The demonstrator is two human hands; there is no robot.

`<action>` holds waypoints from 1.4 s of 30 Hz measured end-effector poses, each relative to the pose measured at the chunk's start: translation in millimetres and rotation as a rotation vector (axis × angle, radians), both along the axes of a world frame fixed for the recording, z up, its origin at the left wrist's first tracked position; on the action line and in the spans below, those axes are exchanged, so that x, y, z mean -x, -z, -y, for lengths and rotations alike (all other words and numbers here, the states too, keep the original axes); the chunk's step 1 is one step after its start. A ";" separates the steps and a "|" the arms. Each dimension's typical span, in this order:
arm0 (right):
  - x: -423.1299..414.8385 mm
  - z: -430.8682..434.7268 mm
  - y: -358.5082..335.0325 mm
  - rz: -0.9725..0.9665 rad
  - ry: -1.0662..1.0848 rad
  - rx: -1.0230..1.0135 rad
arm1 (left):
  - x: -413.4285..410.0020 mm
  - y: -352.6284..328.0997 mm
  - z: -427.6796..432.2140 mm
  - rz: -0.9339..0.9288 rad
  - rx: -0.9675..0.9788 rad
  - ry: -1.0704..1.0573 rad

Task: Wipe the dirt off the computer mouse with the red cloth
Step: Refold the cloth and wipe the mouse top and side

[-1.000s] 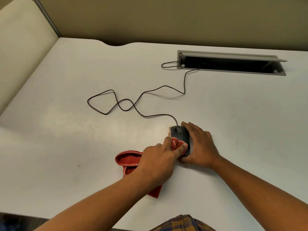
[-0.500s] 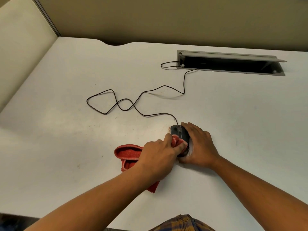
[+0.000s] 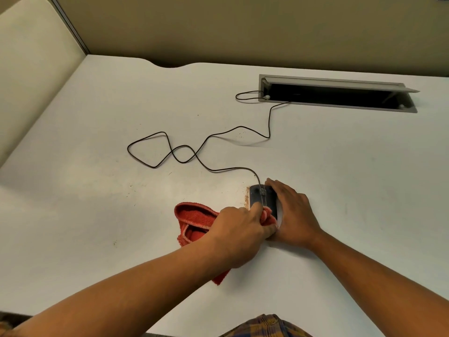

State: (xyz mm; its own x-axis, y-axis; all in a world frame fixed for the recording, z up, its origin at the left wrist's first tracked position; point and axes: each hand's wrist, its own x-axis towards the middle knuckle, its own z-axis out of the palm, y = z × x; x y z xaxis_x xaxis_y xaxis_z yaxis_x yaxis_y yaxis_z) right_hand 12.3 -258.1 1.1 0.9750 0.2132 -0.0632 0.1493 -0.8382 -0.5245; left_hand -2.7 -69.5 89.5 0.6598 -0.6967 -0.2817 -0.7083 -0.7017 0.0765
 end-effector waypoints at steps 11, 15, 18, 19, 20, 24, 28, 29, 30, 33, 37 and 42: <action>1.0 -0.3 -1.7 0.002 0.000 0.011 | -6.7 -2.4 -0.1 -0.013 -0.012 0.032; 0.2 -2.0 -3.1 0.006 0.011 0.020 | -19.1 4.7 -13.8 0.017 0.068 -0.139; 1.2 -1.6 -2.0 0.009 0.014 0.030 | -36.9 7.0 -17.8 0.048 0.069 -0.357; 1.5 -1.6 -1.7 0.012 0.014 0.032 | -39.9 8.1 -17.2 0.039 0.059 -0.386; 1.7 -1.6 -1.5 0.014 0.014 0.033 | -40.4 9.4 -15.2 0.021 0.054 -0.385; 1.1 -1.7 -0.6 0.021 0.019 0.022 | -18.2 13.1 -9.3 -0.062 0.044 -0.347; 0.8 -1.4 0.8 0.038 0.019 0.011 | 12.9 11.2 -13.3 -0.126 0.050 -0.289; 0.9 -1.1 1.4 0.038 0.016 0.008 | 18.2 10.3 -14.0 -0.138 0.052 -0.293; 1.0 -1.1 1.7 0.035 0.016 0.006 | 21.7 9.0 -14.5 -0.142 0.060 -0.311; 1.3 0.9 -0.3 0.007 0.001 0.005 | 21.0 3.8 -15.6 -0.117 0.169 -0.411; 2.8 3.0 -16.5 -0.035 -0.092 -0.018 | 15.0 -7.7 -13.0 -0.138 0.476 -0.588; 15.0 -10.6 -53.2 -0.024 0.157 -0.473 | 10.6 -16.0 4.1 -0.347 0.871 -0.758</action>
